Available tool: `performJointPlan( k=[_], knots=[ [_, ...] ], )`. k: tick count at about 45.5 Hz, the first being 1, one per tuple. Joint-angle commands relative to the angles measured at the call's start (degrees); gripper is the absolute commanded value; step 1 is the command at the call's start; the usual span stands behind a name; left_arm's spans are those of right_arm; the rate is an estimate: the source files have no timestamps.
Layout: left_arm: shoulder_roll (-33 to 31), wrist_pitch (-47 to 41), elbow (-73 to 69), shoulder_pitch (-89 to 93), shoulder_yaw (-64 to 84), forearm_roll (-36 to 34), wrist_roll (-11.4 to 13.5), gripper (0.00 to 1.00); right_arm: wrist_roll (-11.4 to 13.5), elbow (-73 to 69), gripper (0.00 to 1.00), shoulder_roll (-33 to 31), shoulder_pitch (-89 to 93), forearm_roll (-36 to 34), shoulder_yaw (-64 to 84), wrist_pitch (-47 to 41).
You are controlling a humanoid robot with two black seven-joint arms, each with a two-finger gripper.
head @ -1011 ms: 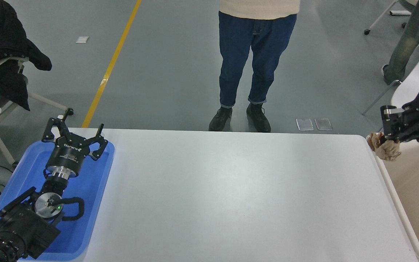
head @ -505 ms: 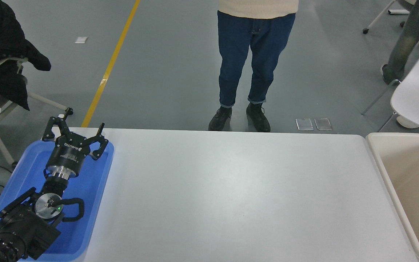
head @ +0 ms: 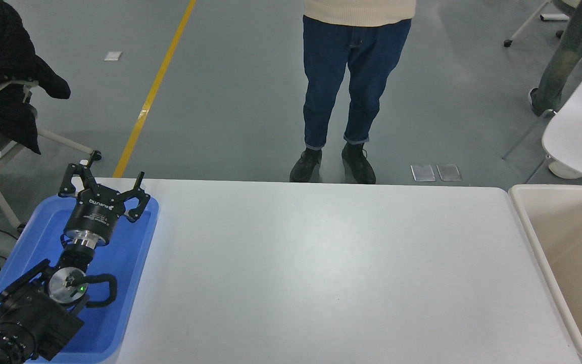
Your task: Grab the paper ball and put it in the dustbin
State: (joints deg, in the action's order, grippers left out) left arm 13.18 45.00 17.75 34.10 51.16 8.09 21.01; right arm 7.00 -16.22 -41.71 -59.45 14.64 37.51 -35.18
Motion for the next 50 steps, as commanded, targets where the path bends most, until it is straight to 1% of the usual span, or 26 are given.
performJointPlan(
  k=[1, 8, 13, 22, 35, 36, 37, 40, 41, 43, 45, 48, 50],
  knots=[
    [0.0, 0.0, 0.0, 0.0, 0.0, 0.0, 0.0, 1.0, -0.2, 11.3, 0.0, 7.5, 14.2, 0.0, -6.5, 12.7],
    [0.0, 0.0, 0.0, 0.0, 0.0, 0.0, 0.0, 1.0, -0.2, 11.2, 0.0, 10.4, 17.9, 0.1, -6.4, 25.7],
    [0.0, 0.0, 0.0, 0.0, 0.0, 0.0, 0.0, 1.0, -0.2, 11.0, 0.0, 11.2, 18.5, 0.1, -6.5, 30.2],
    [0.0, 0.0, 0.0, 0.0, 0.0, 0.0, 0.0, 1.0, -0.2, 10.8, 0.0, 12.6, 18.5, 0.0, -6.7, 35.2],
    [0.0, 0.0, 0.0, 0.0, 0.0, 0.0, 0.0, 1.0, -0.1, 10.8, 0.0, 13.1, 18.7, 0.0, -6.6, 36.0],
    [0.0, 0.0, 0.0, 0.0, 0.0, 0.0, 0.0, 1.0, -0.1, 10.8, 0.03, 13.1, 18.7, 0.0, -6.6, 36.1],
    [0.0, 0.0, 0.0, 0.0, 0.0, 0.0, 0.0, 1.0, -0.1, 10.8, 0.09, 13.1, 18.7, 0.0, -6.6, 36.1],
    [0.0, 0.0, 0.0, 0.0, 0.0, 0.0, 0.0, 1.0, -0.1, 10.7, 0.21, 13.0, 18.7, 0.0, -6.7, 36.2],
    [0.0, 0.0, 0.0, 0.0, 0.0, 0.0, 0.0, 1.0, -0.1, 10.7, 0.28, 13.0, 18.7, 0.1, -6.7, 36.2],
    [0.0, 0.0, 0.0, 0.0, 0.0, 0.0, 0.0, 1.0, -0.1, 10.9, 0.47, 12.9, 18.6, 0.0, -6.7, 36.2],
    [0.0, 0.0, 0.0, 0.0, 0.0, 0.0, 0.0, 1.0, -0.1, 10.9, 0.6, 12.8, 18.5, 0.0, -6.7, 36.3],
    [0.0, 0.0, 0.0, 0.0, 0.0, 0.0, 0.0, 1.0, -0.1, 10.9, 0.73, 12.8, 18.4, 0.0, -6.7, 36.3],
    [0.0, 0.0, 0.0, 0.0, 0.0, 0.0, 0.0, 1.0, -0.1, 10.9, 0.78, 12.8, 18.4, 0.0, -6.7, 36.3]
  ],
)
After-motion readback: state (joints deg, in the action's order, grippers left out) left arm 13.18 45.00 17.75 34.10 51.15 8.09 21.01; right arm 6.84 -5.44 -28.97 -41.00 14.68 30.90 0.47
